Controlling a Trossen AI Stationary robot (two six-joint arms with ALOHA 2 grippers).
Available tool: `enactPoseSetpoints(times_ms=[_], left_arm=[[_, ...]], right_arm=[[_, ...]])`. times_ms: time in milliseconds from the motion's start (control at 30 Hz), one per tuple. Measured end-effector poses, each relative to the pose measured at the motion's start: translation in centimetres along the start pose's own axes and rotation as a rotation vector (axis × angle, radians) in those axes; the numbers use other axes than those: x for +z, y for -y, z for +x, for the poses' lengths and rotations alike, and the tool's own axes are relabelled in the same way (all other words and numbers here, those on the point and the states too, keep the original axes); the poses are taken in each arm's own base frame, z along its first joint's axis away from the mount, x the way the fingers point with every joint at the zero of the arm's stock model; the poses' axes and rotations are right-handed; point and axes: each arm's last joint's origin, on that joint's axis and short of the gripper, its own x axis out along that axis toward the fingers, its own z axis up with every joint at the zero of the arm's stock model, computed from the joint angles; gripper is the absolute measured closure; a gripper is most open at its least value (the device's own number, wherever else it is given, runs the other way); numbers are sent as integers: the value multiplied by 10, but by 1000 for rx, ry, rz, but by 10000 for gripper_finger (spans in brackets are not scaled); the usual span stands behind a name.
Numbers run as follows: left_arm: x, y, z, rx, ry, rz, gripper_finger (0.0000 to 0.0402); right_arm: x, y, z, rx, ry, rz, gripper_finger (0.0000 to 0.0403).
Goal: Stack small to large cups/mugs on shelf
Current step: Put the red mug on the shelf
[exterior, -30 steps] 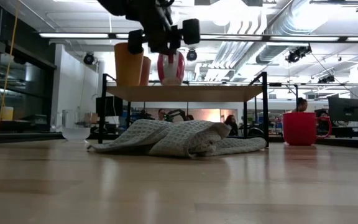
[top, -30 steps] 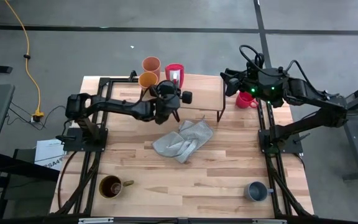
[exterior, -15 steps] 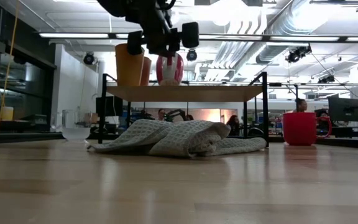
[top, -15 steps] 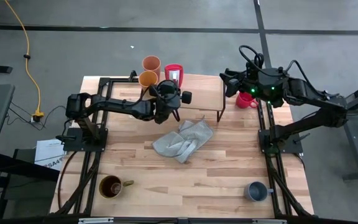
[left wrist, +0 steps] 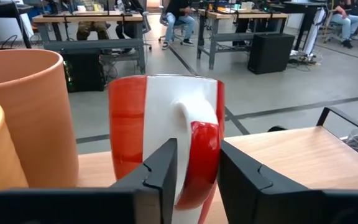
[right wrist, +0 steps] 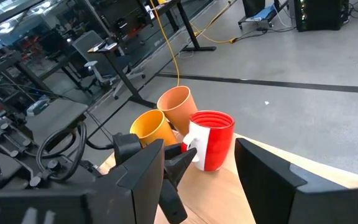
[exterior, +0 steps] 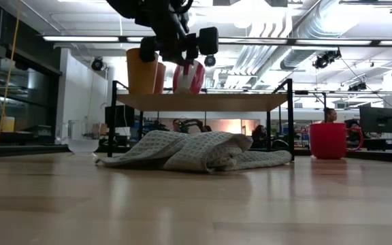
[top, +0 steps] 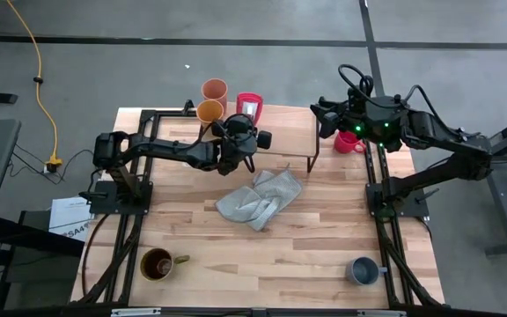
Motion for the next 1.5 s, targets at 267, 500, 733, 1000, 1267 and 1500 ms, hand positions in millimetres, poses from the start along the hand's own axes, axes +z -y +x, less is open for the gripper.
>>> enactPoseSetpoints(times_ms=[267,500,733,1000,1267,1500], left_arm=[[-4,0,-4,-6,-20,20,311],[-5,2,-8,-6,-15,22,313],[-6,5,-14,-18,-14,26,313],[-10,8,-23,-52,-28,48,312],[-15,8,-30,-63,-53,64,311],[-17,8,-31,-65,-59,78,311]], right_arm=[[1,0,0,4,5,0,214],[1,0,0,4,5,-3,214],[1,-1,0,4,5,-3,214],[1,-1,0,4,6,-3,214],[0,-1,0,4,5,-3,214],[1,-1,0,5,6,-2,214]])
